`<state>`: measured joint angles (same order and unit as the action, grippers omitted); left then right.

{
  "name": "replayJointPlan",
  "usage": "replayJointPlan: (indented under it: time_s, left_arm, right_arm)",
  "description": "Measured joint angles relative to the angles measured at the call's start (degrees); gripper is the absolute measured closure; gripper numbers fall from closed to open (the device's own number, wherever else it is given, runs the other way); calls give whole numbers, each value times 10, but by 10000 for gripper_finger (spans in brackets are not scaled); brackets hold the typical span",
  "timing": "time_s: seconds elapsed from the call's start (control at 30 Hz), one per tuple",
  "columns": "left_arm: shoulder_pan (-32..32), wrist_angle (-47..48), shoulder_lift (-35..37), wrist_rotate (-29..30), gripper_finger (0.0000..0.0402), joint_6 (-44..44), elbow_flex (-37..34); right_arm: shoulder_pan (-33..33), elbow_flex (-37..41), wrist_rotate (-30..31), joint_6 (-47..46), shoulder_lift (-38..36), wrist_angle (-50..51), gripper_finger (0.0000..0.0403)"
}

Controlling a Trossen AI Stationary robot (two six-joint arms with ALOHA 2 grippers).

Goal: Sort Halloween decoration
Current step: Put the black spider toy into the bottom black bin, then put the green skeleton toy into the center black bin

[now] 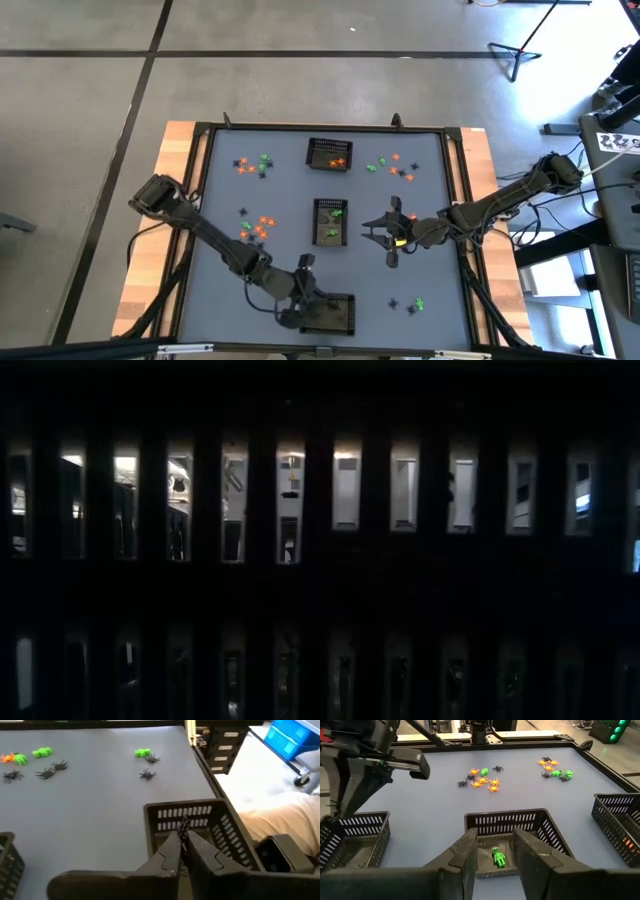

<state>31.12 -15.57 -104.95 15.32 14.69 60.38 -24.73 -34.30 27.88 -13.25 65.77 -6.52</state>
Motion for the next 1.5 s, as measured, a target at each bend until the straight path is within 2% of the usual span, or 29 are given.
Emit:
replayJointPlan:
  time_s: [0.3,0.53,0.63,0.7,0.87,0.97,1.1,1.2,1.33,1.5]
  left_arm:
    - [5,0,0,6,312,-1,0]
    - [-1,10,3,2,308,0,0]
    - [-1,78,30,-3,309,0,0]
    - [1,117,57,16,309,1,0]
    - [6,168,133,63,309,-46,0]
    - [8,167,171,106,309,-76,-16]
    - [-1,109,205,128,309,-78,-82]
    - [-9,-6,219,140,309,-75,-149]
    - [-19,-168,219,186,309,-88,-219]
    - [-47,-274,219,184,309,-132,-262]
  right_arm:
    - [0,0,0,0,0,0,281]
    - [0,0,0,0,0,3,281]
    - [0,0,0,0,0,3,281]
    - [0,0,0,0,0,5,281]
    - [0,0,0,0,0,6,281]
    - [0,0,0,0,0,6,281]
    - [0,0,0,0,0,8,281]
    - [0,0,0,-18,0,29,281]
    - [0,0,0,-83,-3,95,281]
    - [0,0,-6,-180,-4,202,281]
